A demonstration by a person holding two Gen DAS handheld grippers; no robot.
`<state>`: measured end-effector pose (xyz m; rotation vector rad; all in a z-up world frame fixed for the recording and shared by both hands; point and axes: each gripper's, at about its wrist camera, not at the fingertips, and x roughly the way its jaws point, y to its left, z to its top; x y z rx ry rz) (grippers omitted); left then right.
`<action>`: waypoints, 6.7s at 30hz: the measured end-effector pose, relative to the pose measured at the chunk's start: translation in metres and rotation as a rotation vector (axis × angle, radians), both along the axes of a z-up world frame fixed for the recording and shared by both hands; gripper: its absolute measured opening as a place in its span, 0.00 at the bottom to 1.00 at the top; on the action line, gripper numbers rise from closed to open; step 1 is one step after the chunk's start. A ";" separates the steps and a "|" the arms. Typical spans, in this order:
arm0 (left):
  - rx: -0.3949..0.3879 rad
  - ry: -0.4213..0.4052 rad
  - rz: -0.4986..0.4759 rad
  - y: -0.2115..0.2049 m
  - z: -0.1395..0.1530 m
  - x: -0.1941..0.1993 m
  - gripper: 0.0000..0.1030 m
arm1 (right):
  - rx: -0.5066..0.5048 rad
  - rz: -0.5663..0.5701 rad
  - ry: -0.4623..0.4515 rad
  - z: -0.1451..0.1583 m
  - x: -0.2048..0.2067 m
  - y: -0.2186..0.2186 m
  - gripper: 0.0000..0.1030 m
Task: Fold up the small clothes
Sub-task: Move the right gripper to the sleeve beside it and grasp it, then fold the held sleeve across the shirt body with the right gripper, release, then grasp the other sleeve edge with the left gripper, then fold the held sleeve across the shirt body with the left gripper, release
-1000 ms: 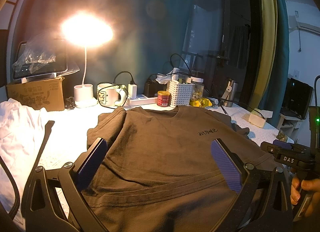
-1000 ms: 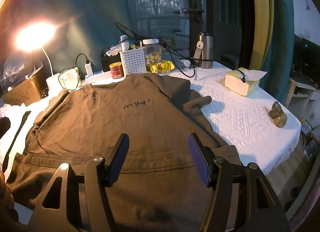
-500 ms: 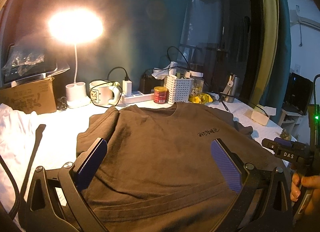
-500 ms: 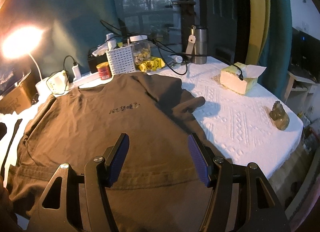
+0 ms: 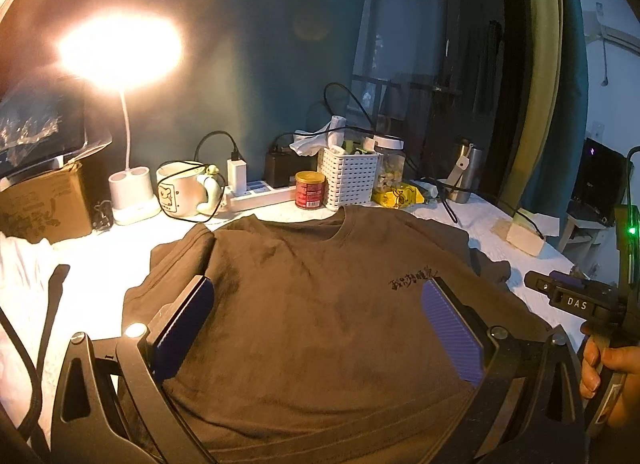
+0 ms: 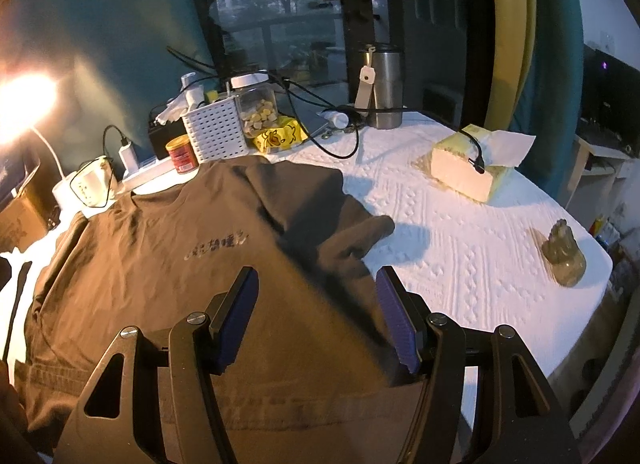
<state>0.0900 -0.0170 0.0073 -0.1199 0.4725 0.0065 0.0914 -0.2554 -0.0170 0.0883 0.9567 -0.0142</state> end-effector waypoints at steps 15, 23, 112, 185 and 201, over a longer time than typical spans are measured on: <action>0.010 0.033 0.003 -0.011 0.007 0.045 0.99 | 0.013 -0.027 0.034 -0.013 0.052 -0.026 0.63; 0.006 0.082 -0.006 -0.017 0.000 0.076 0.99 | 0.015 -0.049 0.100 -0.038 0.080 -0.047 0.62; -0.062 0.295 0.061 0.049 -0.049 0.048 0.99 | 0.144 0.431 0.310 -0.063 0.043 0.090 0.45; 0.003 0.461 -0.100 0.087 -0.062 0.062 0.29 | 0.129 0.330 0.274 -0.058 0.044 0.074 0.45; 0.075 0.429 -0.105 0.107 -0.072 0.065 0.47 | 0.120 0.339 0.283 -0.062 0.044 0.085 0.45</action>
